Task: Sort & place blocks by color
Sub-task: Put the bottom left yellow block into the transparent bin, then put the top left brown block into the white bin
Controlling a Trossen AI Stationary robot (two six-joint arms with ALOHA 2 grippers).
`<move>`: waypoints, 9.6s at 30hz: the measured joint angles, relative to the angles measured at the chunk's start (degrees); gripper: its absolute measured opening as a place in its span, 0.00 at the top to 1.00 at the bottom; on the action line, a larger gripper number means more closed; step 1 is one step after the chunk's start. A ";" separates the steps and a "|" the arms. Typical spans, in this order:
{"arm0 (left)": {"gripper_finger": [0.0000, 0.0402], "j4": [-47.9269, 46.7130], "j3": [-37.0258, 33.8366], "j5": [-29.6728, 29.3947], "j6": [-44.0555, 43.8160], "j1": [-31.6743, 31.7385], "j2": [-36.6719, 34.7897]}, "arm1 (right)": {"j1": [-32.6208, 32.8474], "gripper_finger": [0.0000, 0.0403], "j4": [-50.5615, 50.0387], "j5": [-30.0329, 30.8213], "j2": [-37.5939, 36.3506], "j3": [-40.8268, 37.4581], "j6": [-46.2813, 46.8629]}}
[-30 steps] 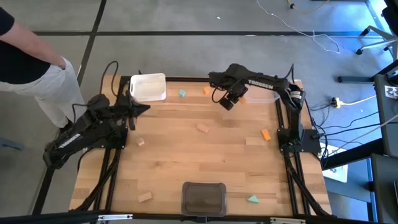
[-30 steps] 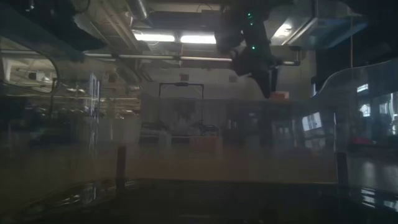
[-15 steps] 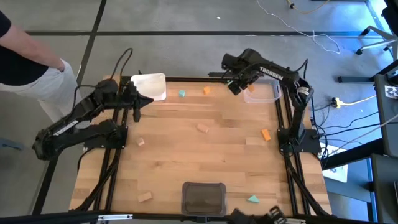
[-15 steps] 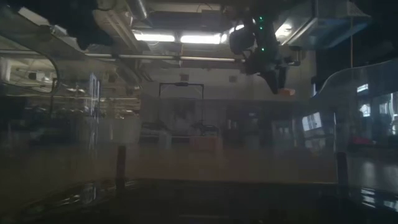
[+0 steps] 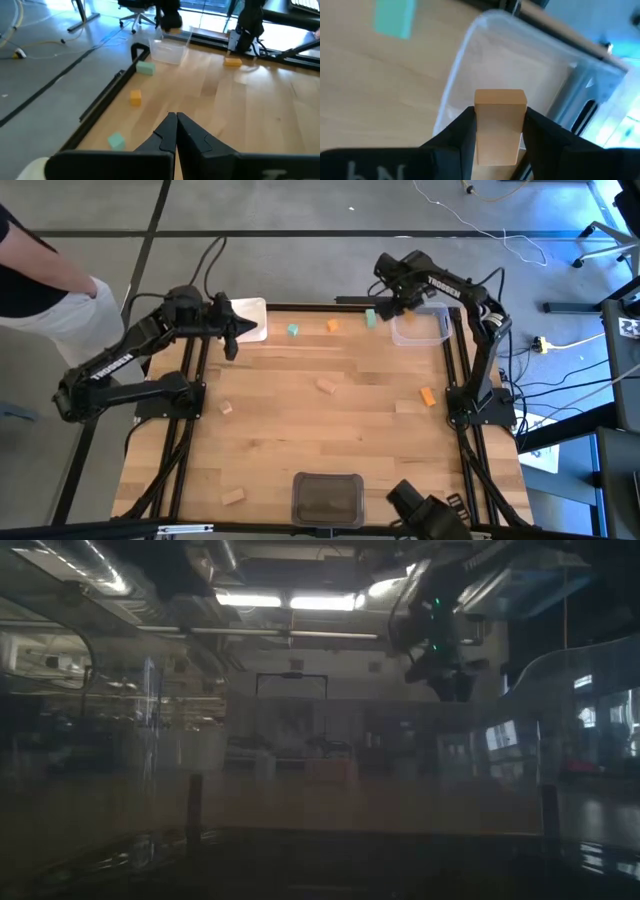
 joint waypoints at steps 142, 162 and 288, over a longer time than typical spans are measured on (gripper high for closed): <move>0.23 -47.63 0.62 -9.90 -51.94 -28.47 0.00 | 31.71 0.51 15.47 -41.97 -26.52 -1.36 -43.27; 0.24 -47.47 0.60 -16.47 -46.81 -44.13 6.54 | 31.70 0.51 15.50 -41.97 -26.52 -1.36 -43.36; 0.70 -33.59 7.02 -31.03 -52.46 -37.16 26.65 | 31.69 0.51 19.71 -30.45 -26.56 -1.38 -34.05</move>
